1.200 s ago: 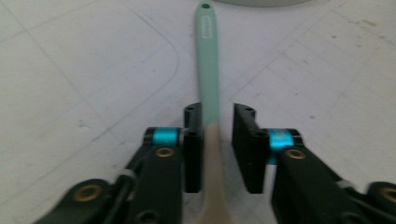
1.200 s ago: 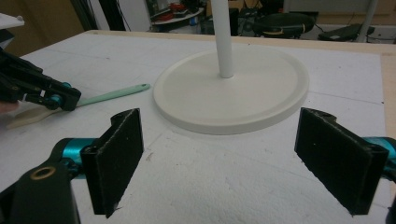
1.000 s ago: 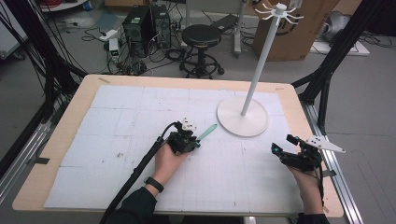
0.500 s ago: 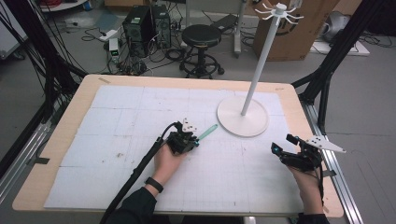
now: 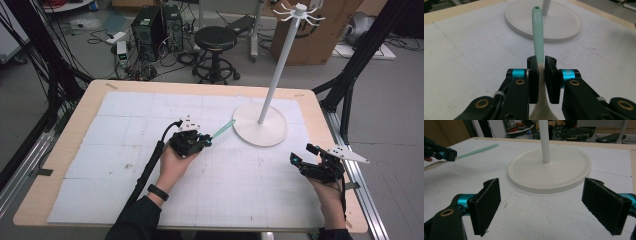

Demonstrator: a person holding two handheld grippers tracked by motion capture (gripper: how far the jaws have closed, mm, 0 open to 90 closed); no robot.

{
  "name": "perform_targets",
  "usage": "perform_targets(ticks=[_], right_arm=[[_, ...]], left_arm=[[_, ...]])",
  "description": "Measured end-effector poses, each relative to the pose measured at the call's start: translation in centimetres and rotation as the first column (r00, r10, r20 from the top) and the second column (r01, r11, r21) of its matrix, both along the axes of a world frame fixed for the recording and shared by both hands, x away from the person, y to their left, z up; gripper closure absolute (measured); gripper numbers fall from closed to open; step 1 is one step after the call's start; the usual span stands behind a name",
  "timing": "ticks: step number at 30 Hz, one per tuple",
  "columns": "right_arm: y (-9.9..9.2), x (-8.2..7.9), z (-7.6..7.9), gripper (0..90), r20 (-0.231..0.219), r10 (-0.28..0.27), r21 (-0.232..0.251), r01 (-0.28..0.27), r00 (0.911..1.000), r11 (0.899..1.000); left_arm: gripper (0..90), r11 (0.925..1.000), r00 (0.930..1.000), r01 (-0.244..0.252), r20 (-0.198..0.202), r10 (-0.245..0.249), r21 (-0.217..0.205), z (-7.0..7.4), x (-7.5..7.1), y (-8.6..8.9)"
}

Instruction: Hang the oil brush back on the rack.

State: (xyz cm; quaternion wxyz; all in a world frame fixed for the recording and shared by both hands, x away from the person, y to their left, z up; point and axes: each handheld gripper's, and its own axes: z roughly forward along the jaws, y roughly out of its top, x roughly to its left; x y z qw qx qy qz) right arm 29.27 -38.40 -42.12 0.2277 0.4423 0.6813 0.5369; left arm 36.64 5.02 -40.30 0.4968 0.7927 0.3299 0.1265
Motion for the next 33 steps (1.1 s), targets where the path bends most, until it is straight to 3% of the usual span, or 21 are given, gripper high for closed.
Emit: perform_targets(ticks=[6, 9, 17, 18, 33], right_arm=[[0.1, 0.0, 0.0, 15.0, -0.005, 0.000, 0.001, 0.000, 1.0000, 1.000], [0.1, 0.0, 0.0, 15.0, -0.008, 0.001, 0.003, 0.000, 1.0000, 1.000], [0.1, 0.0, 0.0, 15.1, -0.009, 0.003, 0.004, -0.003, 1.0000, 1.000], [0.1, 0.0, 0.0, 15.1, -0.009, 0.004, 0.004, -0.004, 0.9999, 1.000], [0.0, 0.2, -0.2, 15.2, -0.028, 0.010, 0.010, -0.010, 0.9996, 1.000]], left_arm=[[82.4, 0.9981, 0.9999, 0.000, 0.013, 0.001, -0.061, 2.2, 0.3, 0.5], [82.4, 0.9979, 0.9999, 0.005, 0.016, -0.004, -0.064, 3.0, 0.4, 0.6], [82.4, 0.9950, 0.9983, 0.041, 0.045, -0.037, -0.091, 7.1, 0.9, 0.3], [82.4, 0.9950, 0.9983, 0.041, 0.045, -0.037, -0.091, 7.1, 0.9, 0.3], [82.5, 0.9849, 0.9864, 0.111, 0.136, -0.093, -0.133, 15.4, 1.7, -1.1]])
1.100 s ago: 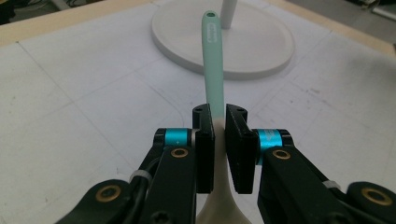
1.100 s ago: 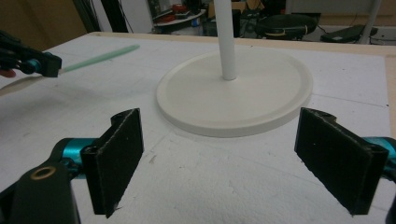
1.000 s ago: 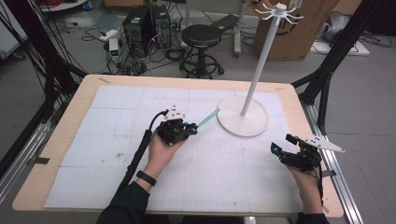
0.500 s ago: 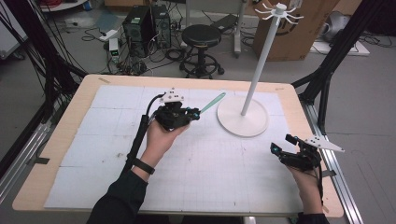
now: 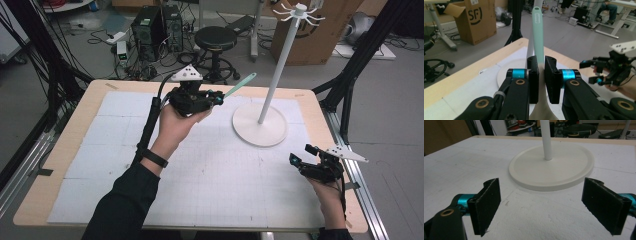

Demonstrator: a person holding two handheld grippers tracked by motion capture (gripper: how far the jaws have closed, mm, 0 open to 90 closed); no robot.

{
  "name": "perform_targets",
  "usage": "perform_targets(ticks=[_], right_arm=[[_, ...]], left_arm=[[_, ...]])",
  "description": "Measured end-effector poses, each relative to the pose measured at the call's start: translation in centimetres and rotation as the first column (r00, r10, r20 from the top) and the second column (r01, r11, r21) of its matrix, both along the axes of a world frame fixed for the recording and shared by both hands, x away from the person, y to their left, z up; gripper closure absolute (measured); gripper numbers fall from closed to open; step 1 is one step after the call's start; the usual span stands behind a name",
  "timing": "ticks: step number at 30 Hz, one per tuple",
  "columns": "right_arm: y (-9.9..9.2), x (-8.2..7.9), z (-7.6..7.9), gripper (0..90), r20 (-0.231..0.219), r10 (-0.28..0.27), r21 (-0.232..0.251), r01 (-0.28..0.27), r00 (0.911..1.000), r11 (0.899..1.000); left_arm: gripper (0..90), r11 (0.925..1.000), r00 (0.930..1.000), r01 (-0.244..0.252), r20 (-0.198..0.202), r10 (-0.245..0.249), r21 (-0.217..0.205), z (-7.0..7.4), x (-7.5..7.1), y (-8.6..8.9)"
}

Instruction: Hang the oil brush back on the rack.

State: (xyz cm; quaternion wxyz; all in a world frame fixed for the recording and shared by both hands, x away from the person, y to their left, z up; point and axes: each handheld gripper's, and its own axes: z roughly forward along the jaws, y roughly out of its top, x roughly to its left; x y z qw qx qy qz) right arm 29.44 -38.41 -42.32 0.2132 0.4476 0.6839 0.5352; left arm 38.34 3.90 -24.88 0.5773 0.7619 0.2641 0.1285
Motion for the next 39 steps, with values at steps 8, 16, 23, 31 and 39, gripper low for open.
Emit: perform_targets(ticks=[8, 16, 23, 31, 39], right_arm=[[0.0, 0.1, -0.1, 15.1, -0.001, 0.004, 0.000, -0.004, 1.0000, 1.000], [0.0, 0.0, 0.0, 15.2, -0.005, 0.002, 0.008, -0.002, 1.0000, 1.000], [-0.2, -0.1, 0.0, 15.2, -0.005, 0.003, 0.012, -0.002, 1.0000, 1.000], [-0.3, -0.1, -0.1, 15.2, -0.003, 0.004, 0.011, -0.004, 1.0000, 1.000], [-0.3, -0.1, 0.0, 15.2, -0.003, 0.005, 0.014, -0.005, 1.0000, 1.000]], left_arm=[[82.4, 0.9997, 0.9996, 0.011, 0.027, -0.010, -0.021, 2.7, 0.2, -0.3], [82.5, 0.9986, 0.9979, 0.023, 0.062, -0.020, -0.047, 5.4, 0.5, -1.0], [82.5, 0.9971, 0.9970, 0.037, 0.070, -0.032, -0.066, 7.0, 1.0, -1.0], [82.4, 0.9953, 0.9957, 0.057, 0.078, -0.050, -0.078, 8.8, 1.3, -0.9], [82.4, 0.9931, 0.9945, 0.074, 0.081, -0.067, -0.091, 10.0, 1.5, -1.1]])
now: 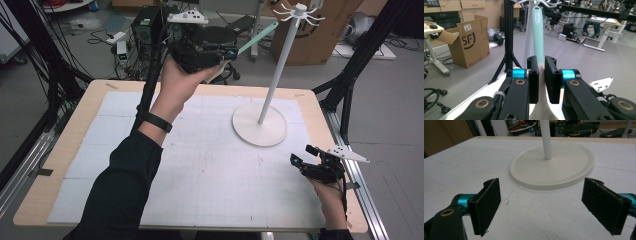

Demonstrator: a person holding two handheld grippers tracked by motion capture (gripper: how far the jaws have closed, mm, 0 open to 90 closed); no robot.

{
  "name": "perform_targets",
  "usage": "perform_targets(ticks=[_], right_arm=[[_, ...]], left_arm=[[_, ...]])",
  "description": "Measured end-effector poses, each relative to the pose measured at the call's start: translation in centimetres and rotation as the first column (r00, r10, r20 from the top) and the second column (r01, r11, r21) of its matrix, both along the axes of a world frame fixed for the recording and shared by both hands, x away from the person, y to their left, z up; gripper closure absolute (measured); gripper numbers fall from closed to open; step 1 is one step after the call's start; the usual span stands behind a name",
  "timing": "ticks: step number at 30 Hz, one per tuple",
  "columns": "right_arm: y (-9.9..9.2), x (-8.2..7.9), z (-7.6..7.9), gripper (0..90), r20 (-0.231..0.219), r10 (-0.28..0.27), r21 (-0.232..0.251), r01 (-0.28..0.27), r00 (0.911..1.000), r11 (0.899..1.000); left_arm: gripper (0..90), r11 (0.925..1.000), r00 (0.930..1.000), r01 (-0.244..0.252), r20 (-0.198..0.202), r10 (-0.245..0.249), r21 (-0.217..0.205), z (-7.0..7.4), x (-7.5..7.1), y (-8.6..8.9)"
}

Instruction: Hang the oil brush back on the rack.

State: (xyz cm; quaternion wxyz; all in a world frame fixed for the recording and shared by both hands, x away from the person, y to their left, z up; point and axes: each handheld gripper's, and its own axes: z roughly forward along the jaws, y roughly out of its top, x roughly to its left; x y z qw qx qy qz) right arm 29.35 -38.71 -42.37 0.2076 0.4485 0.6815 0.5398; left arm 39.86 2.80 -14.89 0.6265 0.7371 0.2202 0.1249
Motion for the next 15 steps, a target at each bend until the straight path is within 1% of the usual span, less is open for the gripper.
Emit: perform_targets(ticks=[1, 3, 6, 8, 10, 12, 15], right_arm=[[0.00, 0.00, 0.00, 15.2, 0.000, 0.000, 0.000, 0.000, 1.0000, 1.000], [0.00, -0.02, 0.01, 15.2, 0.000, 0.001, 0.001, -0.001, 1.0000, 1.000], [-0.03, -0.01, 0.01, 15.2, 0.002, 0.001, 0.001, -0.001, 1.0000, 1.000], [-0.03, -0.03, 0.01, 15.2, 0.001, 0.002, 0.001, -0.002, 1.0000, 1.000], [-0.04, -0.07, 0.03, 15.2, -0.001, 0.001, 0.004, -0.001, 1.0000, 1.000], [-0.06, -0.09, 0.04, 15.2, 0.000, 0.001, 0.005, -0.001, 1.0000, 1.000], [-0.13, -0.11, 0.06, 15.2, 0.004, 0.000, 0.007, 0.000, 1.0000, 1.000]], left_arm=[[82.4, 1.0000, 1.0000, 0.002, 0.005, -0.002, -0.002, 0.15, 0.01, -0.04], [82.5, 0.9999, 1.0000, 0.005, 0.004, -0.005, -0.011, 0.41, 0.04, -0.10], [82.5, 0.9999, 0.9999, 0.009, 0.006, -0.009, -0.014, 0.60, 0.16, -0.22], [82.4, 0.9998, 0.9999, 0.010, 0.006, -0.010, -0.017, 0.62, 0.32, -0.34], [82.5, 0.9999, 0.9999, 0.009, 0.007, -0.009, -0.011, 0.61, 0.49, -0.49], [82.4, 0.9998, 0.9999, 0.010, 0.005, -0.010, -0.018, 0.54, 0.70, -0.72], [82.4, 0.9998, 0.9999, 0.008, 0.006, -0.008, -0.017, 0.51, 0.83, -0.84]])
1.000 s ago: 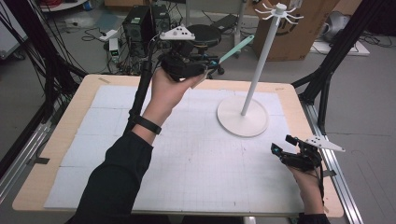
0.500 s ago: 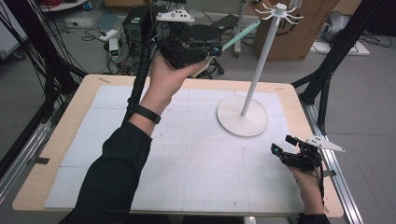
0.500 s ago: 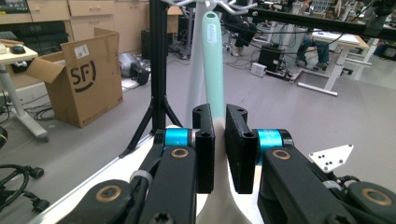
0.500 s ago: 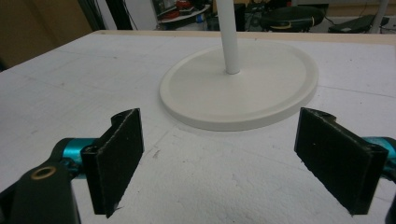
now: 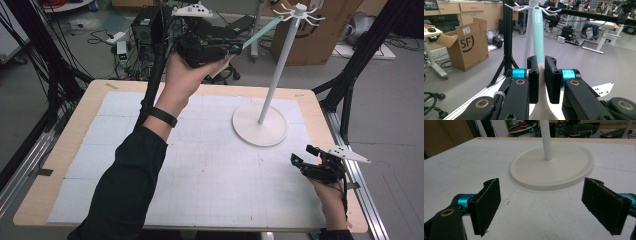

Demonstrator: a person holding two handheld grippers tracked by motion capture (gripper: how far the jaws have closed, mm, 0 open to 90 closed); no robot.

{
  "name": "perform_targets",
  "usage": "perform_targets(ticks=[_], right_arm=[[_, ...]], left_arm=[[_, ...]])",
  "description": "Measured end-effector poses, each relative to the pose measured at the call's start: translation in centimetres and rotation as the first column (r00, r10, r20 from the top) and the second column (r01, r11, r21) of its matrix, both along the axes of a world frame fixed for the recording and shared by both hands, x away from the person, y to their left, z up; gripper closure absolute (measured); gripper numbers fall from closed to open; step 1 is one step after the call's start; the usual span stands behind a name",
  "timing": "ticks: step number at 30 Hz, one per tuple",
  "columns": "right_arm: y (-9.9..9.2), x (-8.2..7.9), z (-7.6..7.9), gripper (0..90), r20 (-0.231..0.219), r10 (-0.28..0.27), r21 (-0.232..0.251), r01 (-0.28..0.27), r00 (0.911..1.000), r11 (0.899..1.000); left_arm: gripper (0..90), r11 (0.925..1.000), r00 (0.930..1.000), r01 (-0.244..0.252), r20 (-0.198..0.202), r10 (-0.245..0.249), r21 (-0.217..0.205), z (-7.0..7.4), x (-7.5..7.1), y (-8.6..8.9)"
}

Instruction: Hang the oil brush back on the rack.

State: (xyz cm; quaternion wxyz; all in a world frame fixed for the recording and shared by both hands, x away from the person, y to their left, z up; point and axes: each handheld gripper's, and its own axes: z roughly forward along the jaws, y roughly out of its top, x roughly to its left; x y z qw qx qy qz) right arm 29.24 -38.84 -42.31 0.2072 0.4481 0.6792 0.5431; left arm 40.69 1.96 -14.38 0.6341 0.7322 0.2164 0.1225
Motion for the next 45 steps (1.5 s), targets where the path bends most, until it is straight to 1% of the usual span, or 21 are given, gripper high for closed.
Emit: perform_targets(ticks=[7, 10, 13, 19, 28, 35, 38, 39, 40, 41, 42, 45], right_arm=[[-0.1, 0.0, 0.0, 15.3, 0.001, 0.000, 0.003, 0.000, 1.0000, 1.000], [-0.1, 0.0, 0.0, 15.3, -0.002, -0.002, 0.004, 0.002, 1.0000, 1.000], [-0.1, 0.0, 0.0, 15.3, 0.001, -0.001, 0.003, 0.001, 1.0000, 1.000], [-0.1, 0.0, 0.0, 15.3, 0.000, -0.001, 0.003, 0.001, 1.0000, 1.000], [-0.1, 0.0, 0.0, 15.3, 0.000, 0.000, 0.004, 0.000, 1.0000, 1.000], [-0.1, 0.0, 0.0, 15.3, 0.000, 0.000, 0.006, 0.000, 1.0000, 1.000], [-0.1, 0.0, 0.0, 15.3, 0.002, 0.001, 0.005, -0.001, 1.0000, 1.000], [-0.1, -0.1, 0.0, 15.3, 0.000, 0.001, 0.005, -0.001, 1.0000, 1.000], [-0.1, -0.1, 0.0, 15.3, 0.002, 0.002, 0.005, -0.002, 1.0000, 1.000], [-0.1, -0.1, 0.0, 15.3, 0.002, 0.002, 0.005, -0.002, 1.0000, 1.000], [-0.1, -0.1, 0.0, 15.3, 0.002, -0.002, 0.005, 0.002, 1.0000, 1.000], [-0.1, -0.1, 0.0, 15.3, -0.002, -0.001, 0.005, 0.001, 1.0000, 1.000]], left_arm=[[82.4, 1.0000, 1.0000, 0.005, -0.008, -0.005, 0.000, -0.2, 0.2, -0.3], [82.4, 1.0000, 1.0000, 0.006, -0.004, -0.006, 0.008, -0.2, 0.2, -0.5], [82.3, 0.9999, 0.9999, 0.007, -0.008, -0.007, 0.011, -0.4, 0.3, -0.6], [82.3, 0.9997, 0.9998, 0.013, -0.014, -0.013, 0.020, -0.8, 0.4, -1.4], [82.2, 0.9988, 0.9998, 0.002, -0.020, -0.001, 0.049, -1.5, 0.8, -2.3], [81.9, 0.9985, 0.9997, -0.001, -0.023, 0.002, 0.055, -1.9, 1.0, -2.8], [80.6, 0.9977, 0.9997, -0.008, -0.024, 0.010, 0.068, -2.0, 0.9, -2.9], [71.0, 0.9975, 0.9997, -0.013, -0.020, 0.014, 0.069, -2.0, 0.9, -2.8], [67.1, 0.9975, 0.9995, -0.019, -0.022, 0.021, 0.067, -2.1, 0.8, -2.7], [67.1, 0.9975, 0.9996, -0.015, -0.025, 0.016, 0.069, -2.1, 0.8, -2.5], [58.5, 0.9975, 0.9996, -0.005, -0.029, 0.007, 0.071, -2.3, 0.7, -2.2], [46.0, 0.9959, 0.9997, 0.013, -0.021, -0.011, 0.090, -2.9, 0.3, -0.9]])
